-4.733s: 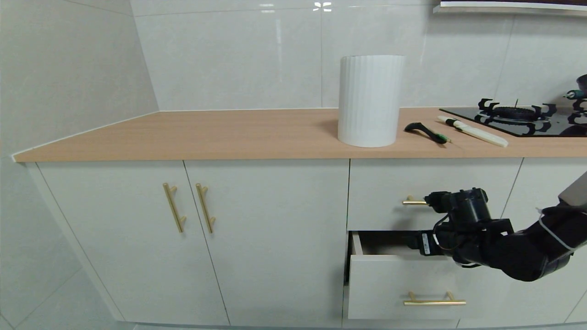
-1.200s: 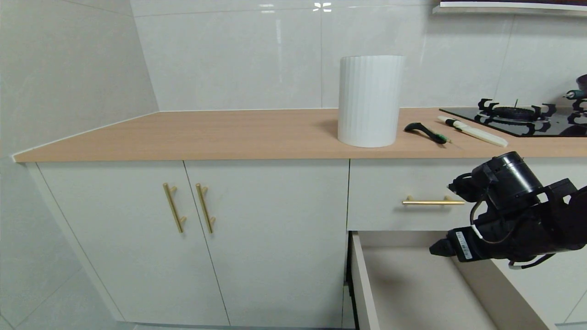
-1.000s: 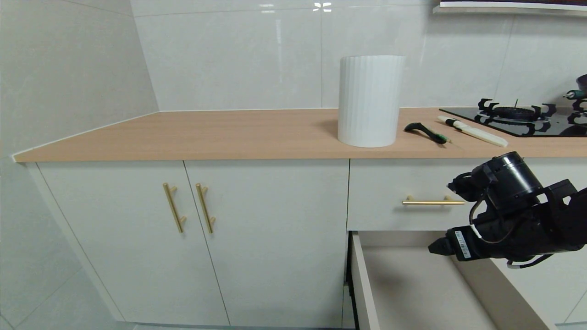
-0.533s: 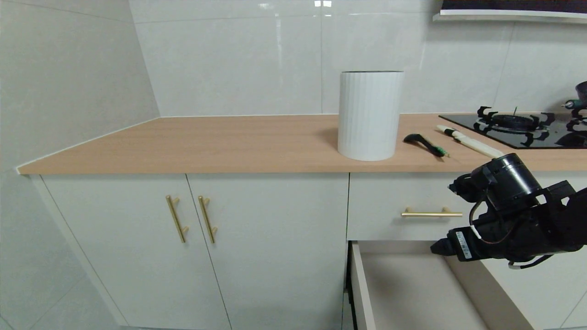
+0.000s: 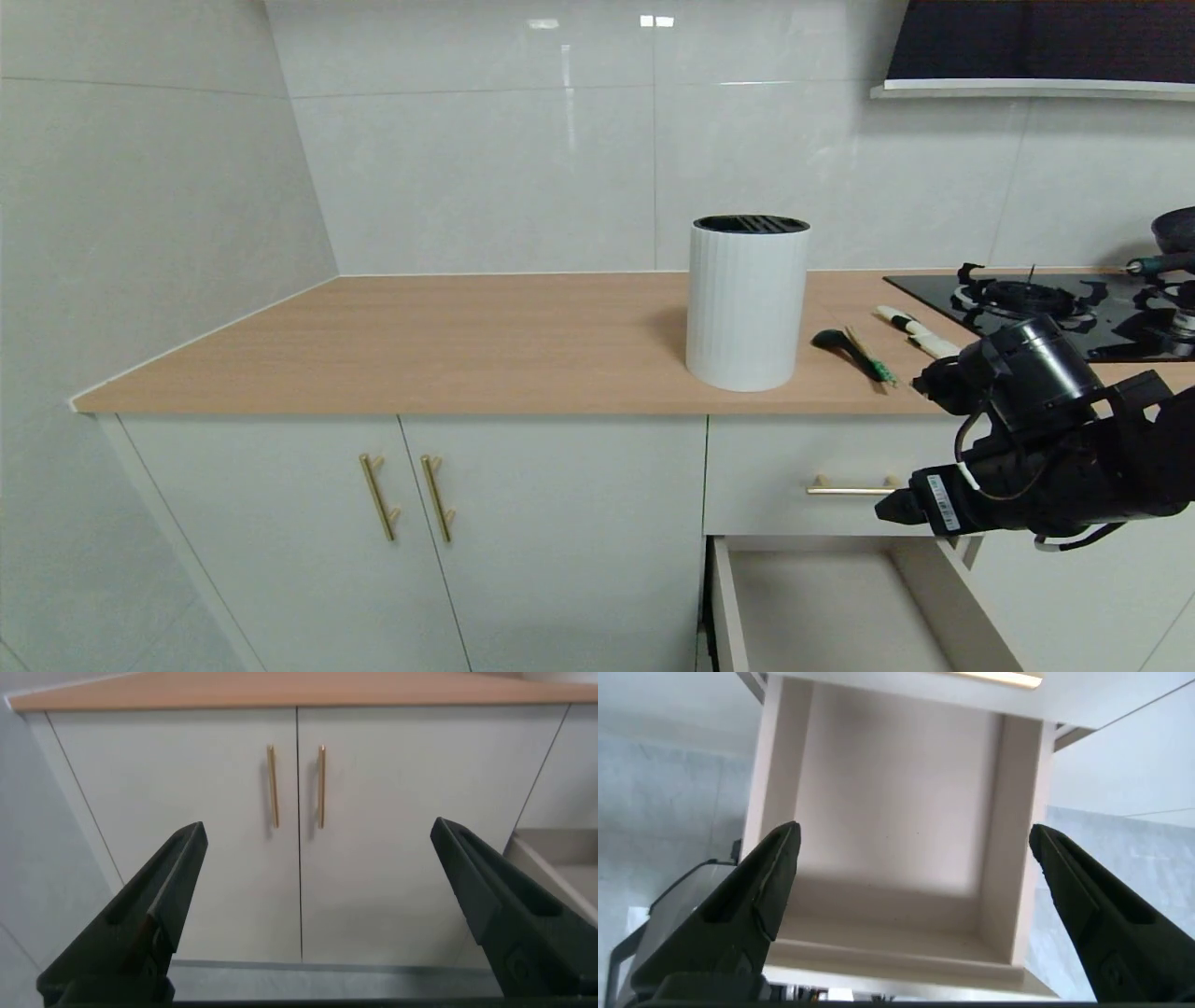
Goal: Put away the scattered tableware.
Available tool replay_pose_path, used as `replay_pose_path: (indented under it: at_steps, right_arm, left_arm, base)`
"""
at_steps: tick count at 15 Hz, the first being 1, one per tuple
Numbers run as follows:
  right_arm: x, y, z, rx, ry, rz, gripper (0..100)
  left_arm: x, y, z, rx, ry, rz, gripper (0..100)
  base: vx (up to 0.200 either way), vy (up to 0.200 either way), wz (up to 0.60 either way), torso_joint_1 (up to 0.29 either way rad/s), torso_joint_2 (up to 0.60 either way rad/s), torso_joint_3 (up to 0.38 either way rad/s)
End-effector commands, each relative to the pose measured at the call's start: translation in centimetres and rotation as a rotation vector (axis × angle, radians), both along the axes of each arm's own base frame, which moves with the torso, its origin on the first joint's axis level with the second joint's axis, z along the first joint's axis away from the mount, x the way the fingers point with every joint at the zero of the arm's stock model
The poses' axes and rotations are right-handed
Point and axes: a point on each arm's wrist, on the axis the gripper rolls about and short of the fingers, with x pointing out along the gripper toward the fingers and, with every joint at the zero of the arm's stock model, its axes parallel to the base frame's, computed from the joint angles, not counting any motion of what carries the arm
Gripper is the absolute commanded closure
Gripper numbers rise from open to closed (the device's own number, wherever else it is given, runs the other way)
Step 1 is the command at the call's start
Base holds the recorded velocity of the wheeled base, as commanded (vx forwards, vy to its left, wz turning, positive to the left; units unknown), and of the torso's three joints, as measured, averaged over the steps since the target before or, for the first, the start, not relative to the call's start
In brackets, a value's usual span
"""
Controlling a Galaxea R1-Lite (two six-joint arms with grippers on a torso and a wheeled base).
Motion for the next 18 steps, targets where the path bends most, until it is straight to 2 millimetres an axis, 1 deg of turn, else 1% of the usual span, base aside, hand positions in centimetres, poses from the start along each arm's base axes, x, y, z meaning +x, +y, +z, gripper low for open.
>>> replay_pose_path:
  at_steps: [1, 3, 5, 6, 7, 8, 9, 10, 11, 13, 14, 15, 16, 17, 18]
  right_arm:
    - [0.0, 0.0, 0.0, 0.0, -0.002, 0.002, 0]
    - [0.2, 0.1, 0.1, 0.009, -0.023, 0.0, 0]
    - [0.6, 0.2, 0.3, 0.023, -0.062, 0.002, 0]
    - [1.3, 0.5, 1.4, 0.053, -0.149, 0.001, 0]
    - [2.7, 0.4, 3.6, 0.078, -0.227, -0.015, 0]
    - [3.7, 0.4, 4.7, 0.08, -0.24, -0.028, 0]
    - [5.3, 0.4, 5.8, 0.071, -0.213, -0.041, 0]
    - [7.1, 0.3, 6.1, 0.062, -0.186, -0.065, 0]
    - [8.4, 0.4, 6.0, 0.059, -0.183, -0.077, 0]
    - [10.2, 0.0, 5.5, 0.057, -0.185, -0.104, 0]
    - [11.0, -0.3, 4.6, 0.048, -0.168, -0.115, 0]
    - [11.2, -0.3, 4.3, 0.043, -0.161, -0.116, 0]
    - [12.5, -0.9, 3.3, 0.034, -0.146, -0.137, 0]
    - [12.9, -1.0, 2.9, 0.031, -0.138, -0.143, 0]
    - [13.6, -1.1, 2.1, 0.025, -0.126, -0.15, 0]
  left_arm:
    - [0.0, 0.0, 0.0, 0.0, 0.0, 0.001, 0]
    - [0.0, 0.0, 0.0, 0.0, 0.0, 0.001, 0]
    - [0.0, 0.0, 0.0, 0.0, 0.0, 0.001, 0]
    - [0.0, 0.0, 0.0, 0.0, 0.0, 0.001, 0]
    - [0.0, 0.0, 0.0, 0.0, 0.0, 0.001, 0]
    - [0.0, 0.0, 0.0, 0.0, 0.0, 0.001, 0]
    - [0.0, 0.0, 0.0, 0.0, 0.0, 0.001, 0]
    - [0.0, 0.0, 0.0, 0.0, 0.0, -0.001, 0]
    - [0.0, 0.0, 0.0, 0.0, 0.0, 0.001, 0]
    - [0.0, 0.0, 0.0, 0.0, 0.0, 0.001, 0]
    - [0.0, 0.0, 0.0, 0.0, 0.0, 0.001, 0]
    - [0.0, 0.0, 0.0, 0.0, 0.0, 0.001, 0]
    - [0.0, 0.0, 0.0, 0.0, 0.0, 0.001, 0]
    - [0.0, 0.0, 0.0, 0.0, 0.0, 0.001, 0]
    - [0.0, 0.0, 0.0, 0.0, 0.0, 0.001, 0]
  base:
    - [0.0, 0.0, 0.0, 0.203, -0.49, -0.286]
    - [0.0, 0.0, 0.0, 0.144, -0.33, -0.188]
    - [0.0, 0.0, 0.0, 0.049, -0.1, -0.056]
    - [0.0, 0.0, 0.0, 0.0, 0.0, 0.0]
    - [0.0, 0.0, 0.0, 0.0, 0.0, 0.0]
    - [0.0, 0.0, 0.0, 0.0, 0.0, 0.0]
    - [0.0, 0.0, 0.0, 0.0, 0.0, 0.0]
    - [0.0, 0.0, 0.0, 0.0, 0.0, 0.0]
    - [0.0, 0.0, 0.0, 0.0, 0.0, 0.0]
    - [0.0, 0.0, 0.0, 0.0, 0.0, 0.0]
    - [0.0, 0.0, 0.0, 0.0, 0.0, 0.0]
    - [0.0, 0.0, 0.0, 0.0, 0.0, 0.0]
    - [0.0, 0.0, 0.0, 0.0, 0.0, 0.0]
    - [0.0, 0.0, 0.0, 0.0, 0.0, 0.0]
    - [0.0, 0.0, 0.0, 0.0, 0.0, 0.0]
